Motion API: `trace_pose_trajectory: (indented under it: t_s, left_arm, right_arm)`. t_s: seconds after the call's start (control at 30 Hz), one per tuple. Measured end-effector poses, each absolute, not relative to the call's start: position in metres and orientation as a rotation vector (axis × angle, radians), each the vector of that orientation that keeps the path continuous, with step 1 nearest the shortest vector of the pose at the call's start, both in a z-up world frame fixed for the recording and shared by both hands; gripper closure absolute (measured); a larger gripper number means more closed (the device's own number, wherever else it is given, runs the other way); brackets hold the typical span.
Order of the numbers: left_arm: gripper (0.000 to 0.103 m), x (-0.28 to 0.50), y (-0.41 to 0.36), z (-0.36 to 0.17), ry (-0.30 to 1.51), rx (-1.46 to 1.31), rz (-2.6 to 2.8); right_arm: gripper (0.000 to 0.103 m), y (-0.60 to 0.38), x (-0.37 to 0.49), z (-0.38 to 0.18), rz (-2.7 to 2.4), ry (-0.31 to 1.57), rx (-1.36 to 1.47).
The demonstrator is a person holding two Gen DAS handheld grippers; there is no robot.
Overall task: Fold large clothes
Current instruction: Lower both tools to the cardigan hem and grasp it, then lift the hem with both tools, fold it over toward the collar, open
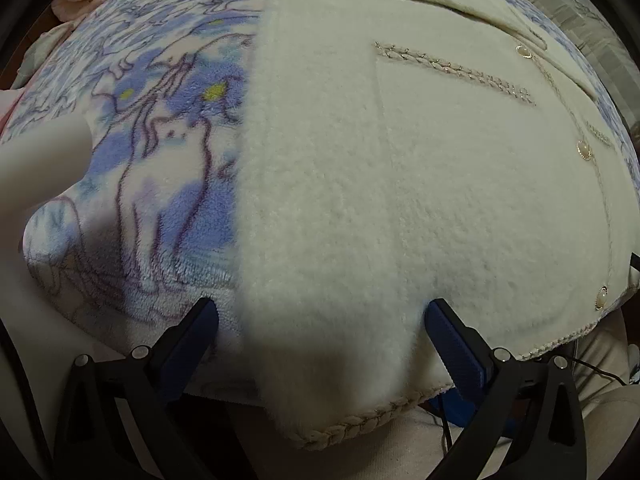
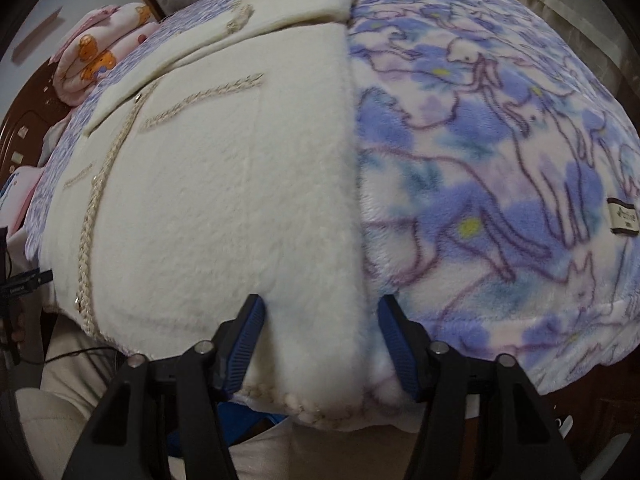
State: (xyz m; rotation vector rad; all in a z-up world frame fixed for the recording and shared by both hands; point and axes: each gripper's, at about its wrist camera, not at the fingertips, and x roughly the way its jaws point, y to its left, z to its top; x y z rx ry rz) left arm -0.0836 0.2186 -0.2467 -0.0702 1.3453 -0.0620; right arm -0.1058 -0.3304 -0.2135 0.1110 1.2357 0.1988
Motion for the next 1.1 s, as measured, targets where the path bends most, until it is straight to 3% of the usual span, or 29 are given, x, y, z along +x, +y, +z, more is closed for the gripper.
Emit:
trace_pose_trajectory:
  t_s: [0.1,0.17,0.23,0.27,0.3,0.33,0.73,0.97,1.1]
  left_arm:
    - [0.001,-0.081,0.219,-0.251,1.355,-0.087,-0.067]
    - [0.011,-0.082,0.215,-0.25,1.358,-0.081,-0.07]
    - [0.046,-0.085,0.204,-0.245,1.362,-0.079,-0.107]
    - [0.058,-0.085,0.197,-0.241,1.362,-0.062,-0.127]
    - [0.089,-0.086,0.187,-0.235,1.36,-0.051,-0.164]
    - [0.092,-0.086,0.181,-0.229,1.353,-0.035,-0.166]
    - [0.094,-0.028,0.2,-0.101,1.131,-0.522,-0.358]
    - [0.094,0.067,0.218,-0.048,0.965,-0.657,-0.324]
    - [0.092,0.14,0.237,-0.051,0.909,-0.679,-0.227]
  right_arm:
    - [0.062,-0.324,-0.105,-0.215,0.203,1.244,0.079]
    - [0.087,-0.318,-0.103,-0.215,0.262,1.259,0.117]
    - [0.091,-0.306,-0.103,-0.213,0.259,1.258,0.067]
    - [0.091,-0.297,-0.104,-0.211,0.269,1.251,0.02]
    - [0.091,-0.291,-0.104,-0.208,0.282,1.247,0.004]
    - [0.092,-0.286,-0.104,-0.204,0.298,1.241,-0.002]
    - [0.092,-0.291,-0.072,-0.098,0.438,1.028,0.196]
    - [0.092,-0.314,0.019,-0.027,0.444,0.849,0.349]
    - [0.092,-0.332,0.098,-0.015,0.366,0.822,0.446]
